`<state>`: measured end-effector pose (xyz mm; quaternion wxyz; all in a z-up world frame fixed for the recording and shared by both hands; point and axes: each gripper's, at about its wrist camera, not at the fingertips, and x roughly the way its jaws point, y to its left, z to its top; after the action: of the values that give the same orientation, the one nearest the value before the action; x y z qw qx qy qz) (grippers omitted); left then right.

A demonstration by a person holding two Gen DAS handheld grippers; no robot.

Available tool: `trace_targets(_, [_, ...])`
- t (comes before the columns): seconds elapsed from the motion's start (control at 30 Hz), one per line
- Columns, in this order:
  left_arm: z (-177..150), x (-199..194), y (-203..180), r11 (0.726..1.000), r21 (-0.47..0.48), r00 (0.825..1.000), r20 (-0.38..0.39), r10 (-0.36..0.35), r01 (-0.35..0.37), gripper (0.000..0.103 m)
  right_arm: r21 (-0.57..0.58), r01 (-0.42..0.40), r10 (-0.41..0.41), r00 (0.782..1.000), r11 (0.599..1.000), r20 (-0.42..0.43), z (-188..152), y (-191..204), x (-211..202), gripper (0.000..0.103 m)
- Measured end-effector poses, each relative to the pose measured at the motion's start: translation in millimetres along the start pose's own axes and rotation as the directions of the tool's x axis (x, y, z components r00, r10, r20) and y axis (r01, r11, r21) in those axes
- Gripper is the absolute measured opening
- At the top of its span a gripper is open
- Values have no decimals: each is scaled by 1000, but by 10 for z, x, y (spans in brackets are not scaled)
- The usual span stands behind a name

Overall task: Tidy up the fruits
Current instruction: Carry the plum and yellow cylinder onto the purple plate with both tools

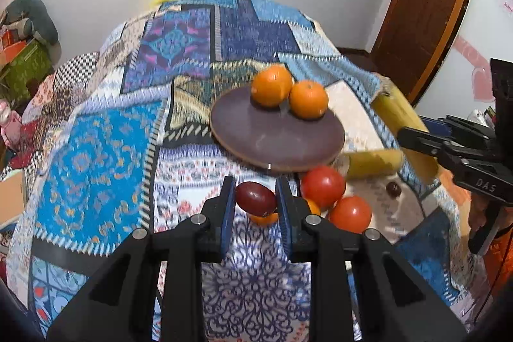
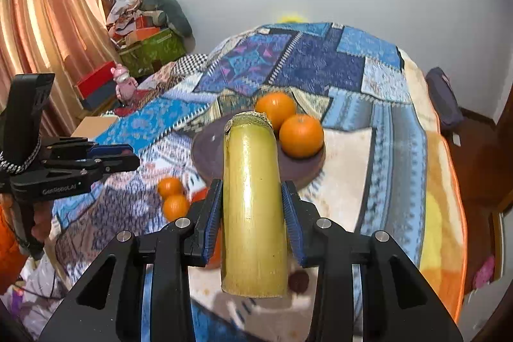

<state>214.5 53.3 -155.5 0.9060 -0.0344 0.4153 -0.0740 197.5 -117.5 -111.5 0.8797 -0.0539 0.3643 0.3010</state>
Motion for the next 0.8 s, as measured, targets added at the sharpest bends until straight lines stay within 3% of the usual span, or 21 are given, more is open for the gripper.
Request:
trace_targets(0.37, [415,207,117,1000,-19,999,33,9,-8,25,-99,-16,16,1000,995,-10,402,168,479,34])
trace_targets(0.8, [669,939,351,998,-40,998,-56,42,-45,25,-159,-43,16,986,986,-167,517,93,1222,34])
